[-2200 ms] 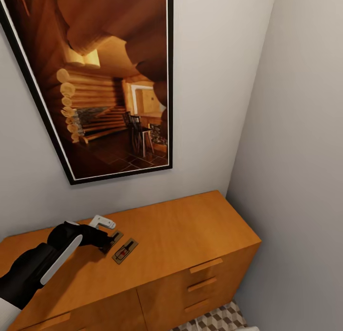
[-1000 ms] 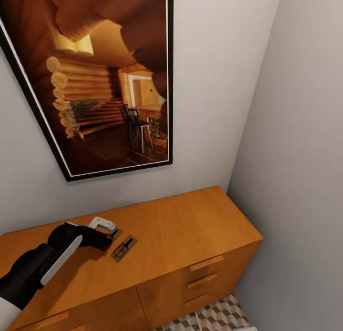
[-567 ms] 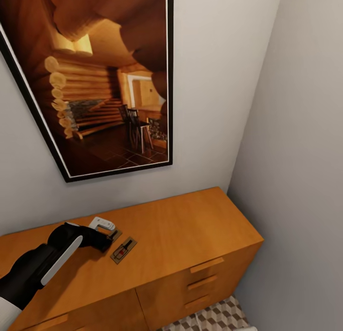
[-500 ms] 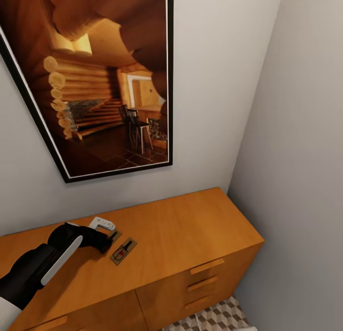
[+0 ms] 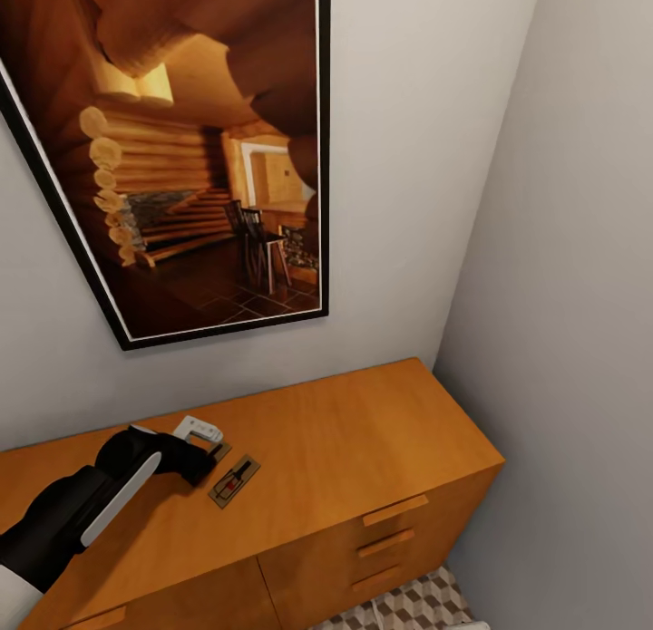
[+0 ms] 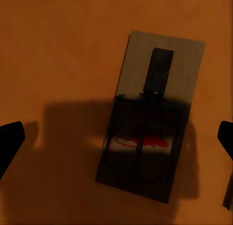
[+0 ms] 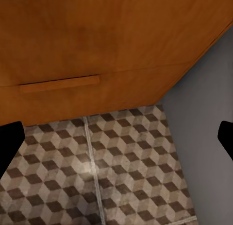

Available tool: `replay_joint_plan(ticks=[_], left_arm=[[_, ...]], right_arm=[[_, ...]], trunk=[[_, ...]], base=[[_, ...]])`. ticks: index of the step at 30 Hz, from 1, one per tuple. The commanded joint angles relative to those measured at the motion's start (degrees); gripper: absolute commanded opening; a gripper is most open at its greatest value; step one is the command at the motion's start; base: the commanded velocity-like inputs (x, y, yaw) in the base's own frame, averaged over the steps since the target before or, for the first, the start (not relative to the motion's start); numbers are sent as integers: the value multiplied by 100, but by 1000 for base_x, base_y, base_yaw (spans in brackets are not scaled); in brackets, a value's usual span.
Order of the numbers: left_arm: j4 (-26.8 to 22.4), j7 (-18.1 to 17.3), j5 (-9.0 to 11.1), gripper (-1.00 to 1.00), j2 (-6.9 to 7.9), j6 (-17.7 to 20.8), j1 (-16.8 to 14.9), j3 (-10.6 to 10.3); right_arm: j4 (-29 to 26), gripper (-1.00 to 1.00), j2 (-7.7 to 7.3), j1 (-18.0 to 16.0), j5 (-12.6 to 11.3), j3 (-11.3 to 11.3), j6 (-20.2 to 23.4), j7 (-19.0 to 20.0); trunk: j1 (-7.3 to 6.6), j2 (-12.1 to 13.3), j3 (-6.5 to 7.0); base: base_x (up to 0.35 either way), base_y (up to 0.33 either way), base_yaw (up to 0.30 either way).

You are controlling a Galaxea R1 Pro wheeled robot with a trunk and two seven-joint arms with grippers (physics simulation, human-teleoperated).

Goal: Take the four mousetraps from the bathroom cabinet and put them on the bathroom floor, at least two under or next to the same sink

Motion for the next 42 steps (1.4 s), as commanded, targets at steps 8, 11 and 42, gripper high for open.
replay_joint_plan(ticks=[8,11,42], left_arm=[[-4,0,-1,100,5,17,-8,-83],[-4,0,-1,100,5,17,-8,-140],[117,-6,-1,100,5,17,-8,-228]], right_arm=[[5,100,2,-5,-37,50,-15,-25],[5,100,2,-5,-37,50,-15,-25],[5,100,2,-5,-37,50,-15,-26]], trunk=[[4,-12,-12],[4,-12,-12],[4,-12,-50]], base=[[0,0,0],[0,0,0],[0,0,0]])
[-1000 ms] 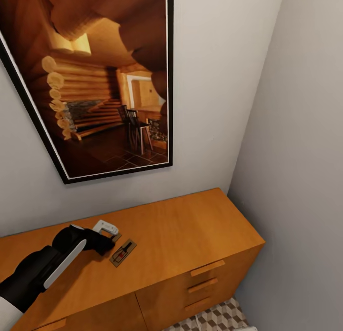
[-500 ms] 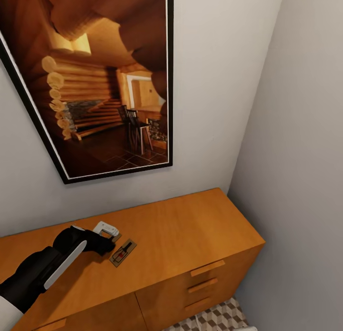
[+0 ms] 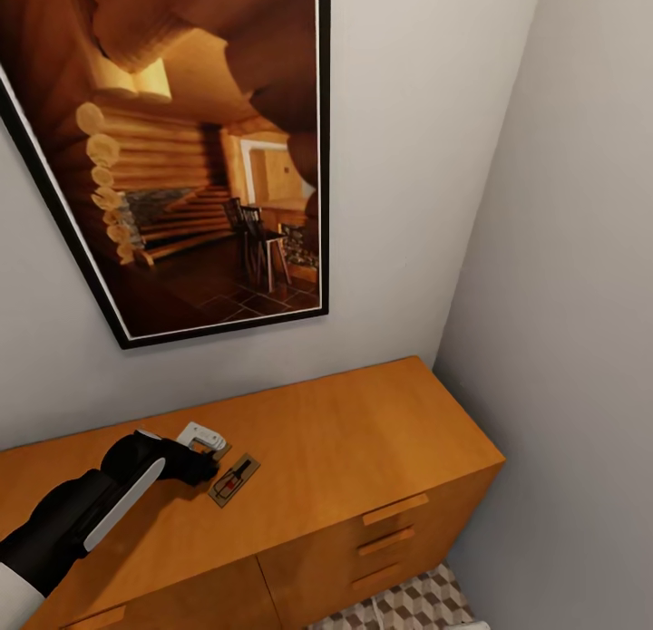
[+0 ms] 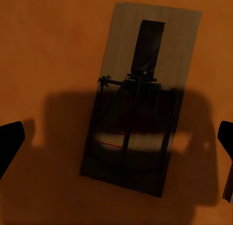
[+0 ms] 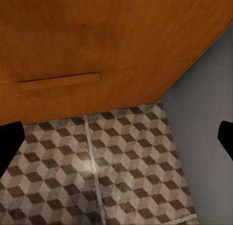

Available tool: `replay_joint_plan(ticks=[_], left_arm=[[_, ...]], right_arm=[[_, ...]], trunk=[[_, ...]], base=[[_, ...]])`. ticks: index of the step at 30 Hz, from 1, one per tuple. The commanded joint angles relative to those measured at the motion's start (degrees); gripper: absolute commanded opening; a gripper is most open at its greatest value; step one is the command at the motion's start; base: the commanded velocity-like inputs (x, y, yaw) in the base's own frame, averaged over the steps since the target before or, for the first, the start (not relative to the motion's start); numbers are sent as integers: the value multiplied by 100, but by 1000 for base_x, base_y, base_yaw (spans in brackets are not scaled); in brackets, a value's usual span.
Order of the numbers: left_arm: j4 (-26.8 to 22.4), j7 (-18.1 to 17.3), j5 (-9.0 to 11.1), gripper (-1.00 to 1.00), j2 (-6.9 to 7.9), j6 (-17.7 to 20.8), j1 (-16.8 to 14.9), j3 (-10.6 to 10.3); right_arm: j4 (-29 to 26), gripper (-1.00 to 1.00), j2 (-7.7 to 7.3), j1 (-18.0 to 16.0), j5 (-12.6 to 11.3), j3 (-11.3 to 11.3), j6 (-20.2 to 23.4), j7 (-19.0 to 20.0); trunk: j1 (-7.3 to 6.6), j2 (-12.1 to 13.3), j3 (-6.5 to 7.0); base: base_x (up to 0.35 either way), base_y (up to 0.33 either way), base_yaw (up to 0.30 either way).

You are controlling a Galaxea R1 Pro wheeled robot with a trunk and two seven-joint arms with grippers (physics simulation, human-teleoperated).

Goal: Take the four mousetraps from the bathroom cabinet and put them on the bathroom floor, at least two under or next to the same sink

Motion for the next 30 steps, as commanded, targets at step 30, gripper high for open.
replay_joint_plan(ticks=[30], left_arm=[[85,2,0,100,5,9,-8,-82]], right_arm=[[5,100,2,-5,-37,50,-16,-24]], trunk=[[3,-13,-71]], base=[[0,0,0]])
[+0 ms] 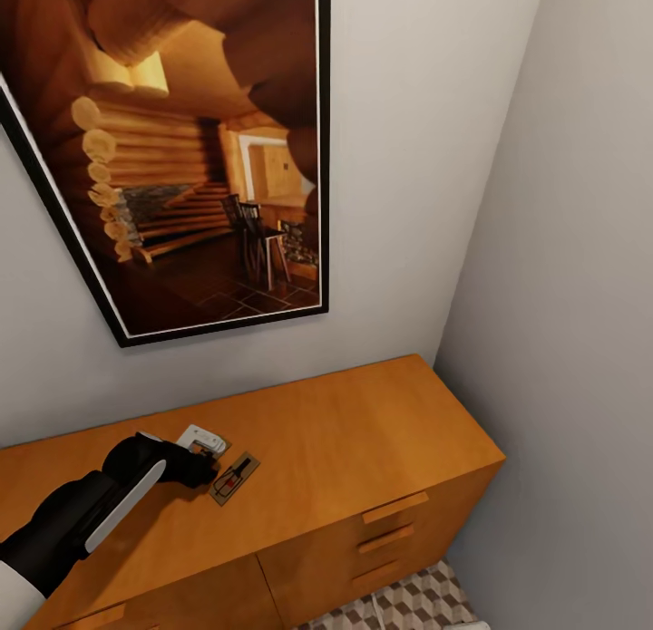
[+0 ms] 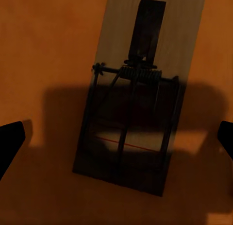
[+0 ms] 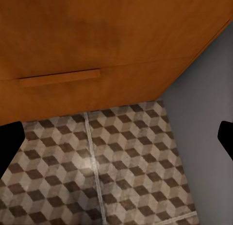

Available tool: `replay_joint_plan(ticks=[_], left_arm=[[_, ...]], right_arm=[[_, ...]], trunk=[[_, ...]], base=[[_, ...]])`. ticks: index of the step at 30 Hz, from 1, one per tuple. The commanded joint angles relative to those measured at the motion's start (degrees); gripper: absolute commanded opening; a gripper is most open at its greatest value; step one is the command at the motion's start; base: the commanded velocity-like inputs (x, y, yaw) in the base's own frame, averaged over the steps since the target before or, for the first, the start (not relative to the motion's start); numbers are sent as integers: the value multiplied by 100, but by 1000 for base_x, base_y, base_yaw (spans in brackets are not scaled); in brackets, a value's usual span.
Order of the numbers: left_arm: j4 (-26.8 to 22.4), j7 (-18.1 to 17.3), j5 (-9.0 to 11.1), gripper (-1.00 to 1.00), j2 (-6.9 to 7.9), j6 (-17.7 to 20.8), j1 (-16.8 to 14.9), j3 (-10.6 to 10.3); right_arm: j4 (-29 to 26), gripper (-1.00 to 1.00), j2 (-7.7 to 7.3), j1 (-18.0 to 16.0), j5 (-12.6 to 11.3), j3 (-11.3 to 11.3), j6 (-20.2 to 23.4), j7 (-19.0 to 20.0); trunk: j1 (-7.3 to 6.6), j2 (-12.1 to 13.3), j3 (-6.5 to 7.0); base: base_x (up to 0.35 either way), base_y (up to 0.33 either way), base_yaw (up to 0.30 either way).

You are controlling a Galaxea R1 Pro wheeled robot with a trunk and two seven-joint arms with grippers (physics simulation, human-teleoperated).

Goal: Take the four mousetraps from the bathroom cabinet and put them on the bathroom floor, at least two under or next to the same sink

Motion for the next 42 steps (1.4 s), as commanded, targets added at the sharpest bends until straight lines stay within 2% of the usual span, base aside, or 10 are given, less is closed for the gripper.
replay_joint_plan(ticks=[1,29,30,42], left_arm=[[3,-4,0,100,6,18,-1,-14],[153,-10,0,100,6,18,-1,-206],[151,-10,0,-100,6,18,-1,-207],[177,-10,0,-100,4,15,-1,-216]], right_arm=[[5,100,2,-5,-37,50,-15,-25],[5,100,2,-5,-37,50,-15,-28],[5,100,2,-5,-37,50,-14,-27],[5,100,2,-5,-37,50,-15,-27]], trunk=[[4,-10,-14],[4,-10,-14],[4,-10,-14],[4,-10,-14]], base=[[0,0,0],[0,0,0],[0,0,0],[0,0,0]])
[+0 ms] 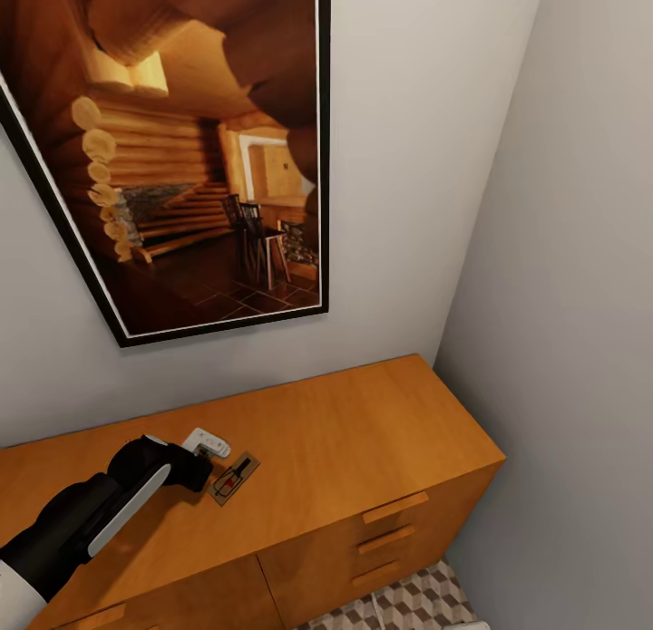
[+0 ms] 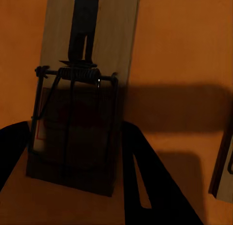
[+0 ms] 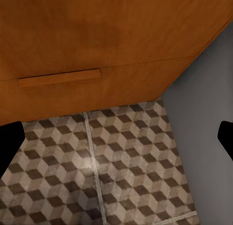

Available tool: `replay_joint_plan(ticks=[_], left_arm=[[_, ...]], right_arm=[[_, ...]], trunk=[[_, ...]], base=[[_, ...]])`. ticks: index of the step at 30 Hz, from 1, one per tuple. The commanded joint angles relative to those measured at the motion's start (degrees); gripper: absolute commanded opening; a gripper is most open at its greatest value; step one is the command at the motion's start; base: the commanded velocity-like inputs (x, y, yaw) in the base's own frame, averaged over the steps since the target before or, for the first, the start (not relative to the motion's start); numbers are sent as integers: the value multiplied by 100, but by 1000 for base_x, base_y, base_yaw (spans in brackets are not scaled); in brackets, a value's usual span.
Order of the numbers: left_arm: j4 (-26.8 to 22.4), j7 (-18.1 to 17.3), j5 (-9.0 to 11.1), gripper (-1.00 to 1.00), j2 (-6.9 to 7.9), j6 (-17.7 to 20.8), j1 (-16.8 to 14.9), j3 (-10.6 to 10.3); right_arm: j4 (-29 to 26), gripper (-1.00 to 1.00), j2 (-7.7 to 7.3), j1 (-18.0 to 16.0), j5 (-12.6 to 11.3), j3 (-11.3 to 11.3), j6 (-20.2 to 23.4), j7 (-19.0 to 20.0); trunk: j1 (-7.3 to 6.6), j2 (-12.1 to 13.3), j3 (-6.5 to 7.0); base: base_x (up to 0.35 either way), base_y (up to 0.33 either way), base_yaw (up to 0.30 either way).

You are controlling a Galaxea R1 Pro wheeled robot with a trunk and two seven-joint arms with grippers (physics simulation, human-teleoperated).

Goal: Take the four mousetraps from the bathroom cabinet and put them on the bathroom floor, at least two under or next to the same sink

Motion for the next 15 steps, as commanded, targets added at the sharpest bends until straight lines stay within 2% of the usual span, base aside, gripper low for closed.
replay_joint_plan(ticks=[1,15], left_arm=[[241,0,3,-100,7,17,-4,-13],[142,0,-5,-100,9,19,-4,11]], right_arm=[[5,100,2,-5,-37,51,-14,-25],[5,100,2,-5,-37,51,-17,-28]], trunk=[[4,-10,-13],[4,-10,-13]], base=[[0,0,0],[0,0,0]])
